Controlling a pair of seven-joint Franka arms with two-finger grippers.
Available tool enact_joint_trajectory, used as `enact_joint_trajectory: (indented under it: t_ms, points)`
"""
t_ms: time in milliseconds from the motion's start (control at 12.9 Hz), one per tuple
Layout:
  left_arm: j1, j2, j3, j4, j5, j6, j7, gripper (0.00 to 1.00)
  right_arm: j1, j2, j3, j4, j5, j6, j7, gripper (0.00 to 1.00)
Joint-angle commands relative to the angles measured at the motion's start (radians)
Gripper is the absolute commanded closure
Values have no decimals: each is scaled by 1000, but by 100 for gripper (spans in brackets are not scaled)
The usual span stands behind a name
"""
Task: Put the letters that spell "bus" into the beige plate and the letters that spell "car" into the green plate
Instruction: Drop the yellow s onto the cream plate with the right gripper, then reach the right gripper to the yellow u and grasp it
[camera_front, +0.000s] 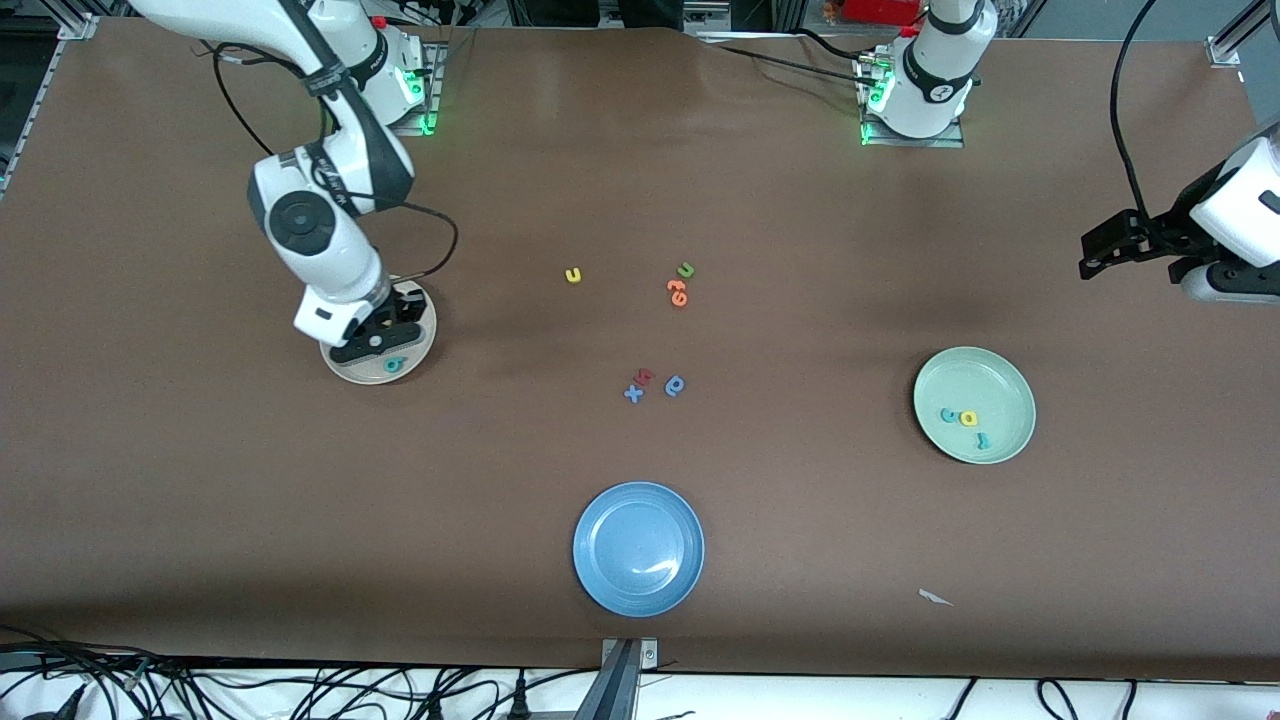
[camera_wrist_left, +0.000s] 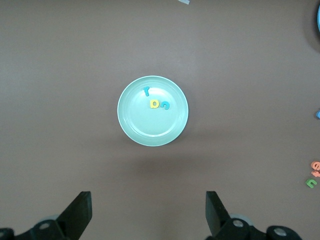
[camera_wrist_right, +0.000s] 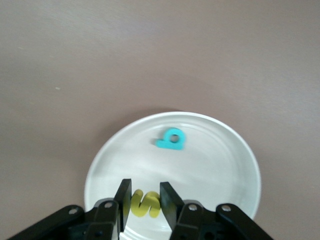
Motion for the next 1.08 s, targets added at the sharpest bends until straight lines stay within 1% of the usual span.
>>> enact_joint_trajectory:
  t_ms: [0,77,155,232,387,465,542,697,852,1007]
  points:
    - [-3,20,-2,42,22,-30,8,0,1,-15,15,-24,3,-2,10,60]
    - [3,20,-2,42,22,-30,8,0,1,-15,17,-25,3,-3,41,50]
    - [5,20,-2,36,22,-30,8,0,3,-15,24,-33,3,-2,93,43]
    - [3,28,-2,39,21,-30,6,0,4,-16,47,-33,1,-3,136,38]
    - [8,29,1,42,15,-25,5,0,10,-15,104,-33,3,-2,246,37]
    - [8,29,1,42,22,-24,6,0,27,-9,148,-33,3,1,344,37]
    - [8,28,1,44,18,-24,6,0,61,-1,170,-33,1,9,436,37]
    - [5,29,-2,45,18,-24,8,0,150,24,172,-33,1,62,559,36]
    - [2,29,-2,45,12,-24,9,0,235,76,170,-22,-6,137,683,34]
    - [-8,32,-5,45,27,-19,8,0,266,119,170,-21,-9,208,736,33]
